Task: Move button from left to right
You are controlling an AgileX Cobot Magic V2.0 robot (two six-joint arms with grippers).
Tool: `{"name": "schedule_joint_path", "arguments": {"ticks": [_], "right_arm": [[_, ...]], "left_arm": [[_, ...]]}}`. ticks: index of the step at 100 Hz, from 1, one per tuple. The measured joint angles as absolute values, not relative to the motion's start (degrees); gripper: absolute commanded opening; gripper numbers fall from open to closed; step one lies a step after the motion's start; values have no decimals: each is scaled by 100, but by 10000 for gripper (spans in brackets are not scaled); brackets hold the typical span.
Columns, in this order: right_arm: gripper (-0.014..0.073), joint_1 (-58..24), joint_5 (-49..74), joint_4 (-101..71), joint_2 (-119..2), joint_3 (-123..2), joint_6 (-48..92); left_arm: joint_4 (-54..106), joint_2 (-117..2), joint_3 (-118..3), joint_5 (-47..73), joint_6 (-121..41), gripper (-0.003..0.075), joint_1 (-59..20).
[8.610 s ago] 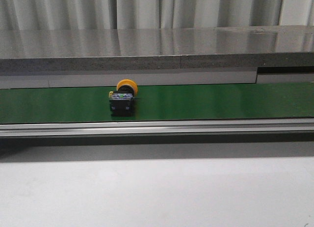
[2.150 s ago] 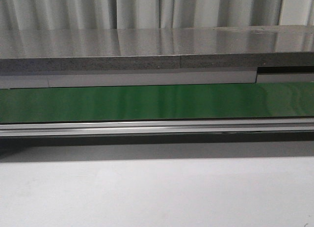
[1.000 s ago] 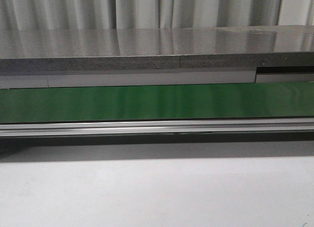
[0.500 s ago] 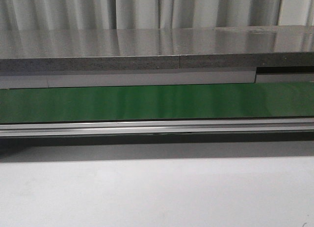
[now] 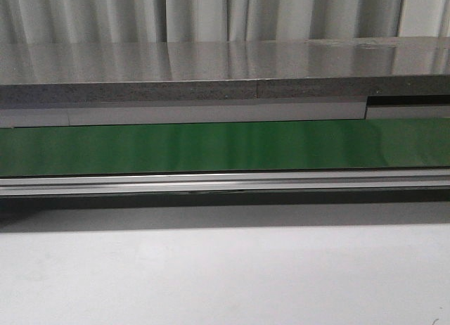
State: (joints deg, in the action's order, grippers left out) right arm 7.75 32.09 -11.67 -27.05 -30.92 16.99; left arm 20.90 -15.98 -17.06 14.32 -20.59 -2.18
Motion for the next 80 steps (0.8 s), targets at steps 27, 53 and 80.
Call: {"name": "schedule_joint_path", "arguments": {"ticks": [27,53,80], "right_arm": [[69,775,3501,-1201,-1963,-2811,1699],[-67,775,3700,-1209,-1950,-2811,1699],[-67,775,3771,-1209,-1950,-2811,1699]], "left_arm": [[2090,-1598,-1706,1432,-2059,-20,-218],[2090,-1598,-1706,1432,-2059,-20,-218],[2090,-1598,-1706,1432,-2059,-20,-218]]}}
